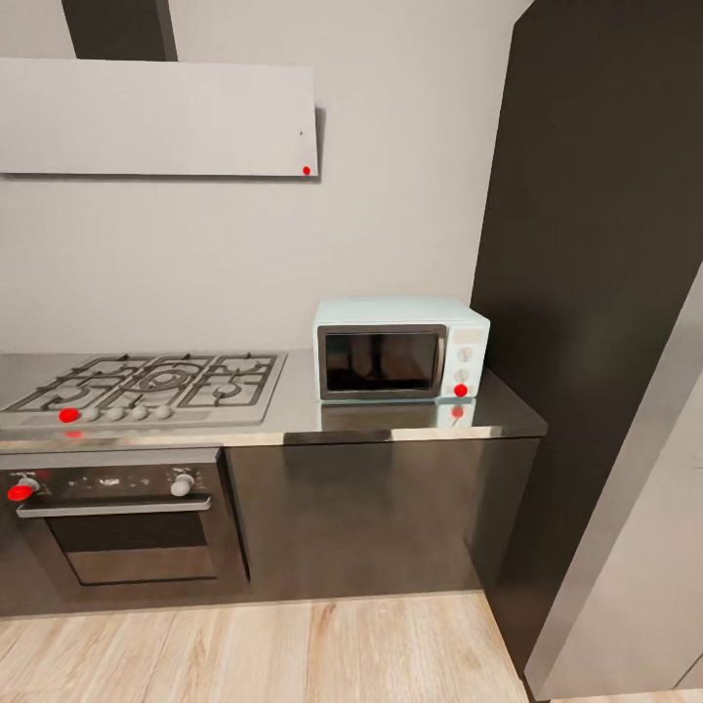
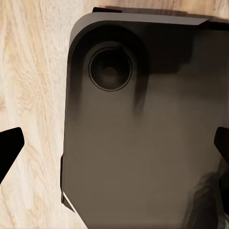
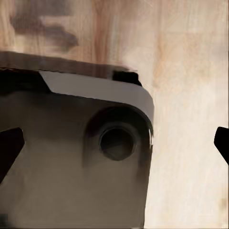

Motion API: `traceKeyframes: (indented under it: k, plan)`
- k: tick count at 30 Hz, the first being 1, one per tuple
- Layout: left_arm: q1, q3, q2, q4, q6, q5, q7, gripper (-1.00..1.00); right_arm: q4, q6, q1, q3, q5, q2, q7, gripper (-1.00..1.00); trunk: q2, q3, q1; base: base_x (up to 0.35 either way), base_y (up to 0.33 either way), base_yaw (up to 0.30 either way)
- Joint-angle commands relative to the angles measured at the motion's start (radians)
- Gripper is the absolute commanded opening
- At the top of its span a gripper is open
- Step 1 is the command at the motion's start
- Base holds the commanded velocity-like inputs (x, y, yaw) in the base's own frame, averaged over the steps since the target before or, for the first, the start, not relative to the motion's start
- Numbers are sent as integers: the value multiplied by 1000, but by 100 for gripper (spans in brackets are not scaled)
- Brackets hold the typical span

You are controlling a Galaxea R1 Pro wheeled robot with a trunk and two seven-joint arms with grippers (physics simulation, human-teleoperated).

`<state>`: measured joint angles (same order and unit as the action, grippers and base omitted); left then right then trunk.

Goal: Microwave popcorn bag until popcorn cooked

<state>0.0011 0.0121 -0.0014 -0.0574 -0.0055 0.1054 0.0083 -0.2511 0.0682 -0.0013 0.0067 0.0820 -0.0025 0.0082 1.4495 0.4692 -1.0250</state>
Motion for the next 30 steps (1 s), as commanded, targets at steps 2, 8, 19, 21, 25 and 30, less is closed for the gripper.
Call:
traceKeyframes:
  k: [2,8,19,21,25,30]
  plan:
    - [0,0,0,-1,-1,10,1,100,-380,217,0,1,48,3,3,100,0,1,0,0,0,0]
    - [0,0,3,-1,-1,10,1,100,-1124,877,-179,5,57,34,104,100,0,1,0,0,0,0]
    - [0,1,4,-1,-1,10,1,100,-1175,979,-859,-6,61,132,108,100,0,1,0,0,0,0]
    - [0,0,4,-1,-1,10,1,100,-1178,979,-913,-10,63,131,99,100,0,1,0,0,0,0]
    - [0,0,4,-1,-1,10,1,100,-1193,979,-938,-14,67,137,61,100,0,1,0,0,0,0]
    - [0,0,3,-2,-1,10,1,100,-1179,951,-939,-11,65,125,47,100,0,1,0,0,0,0]
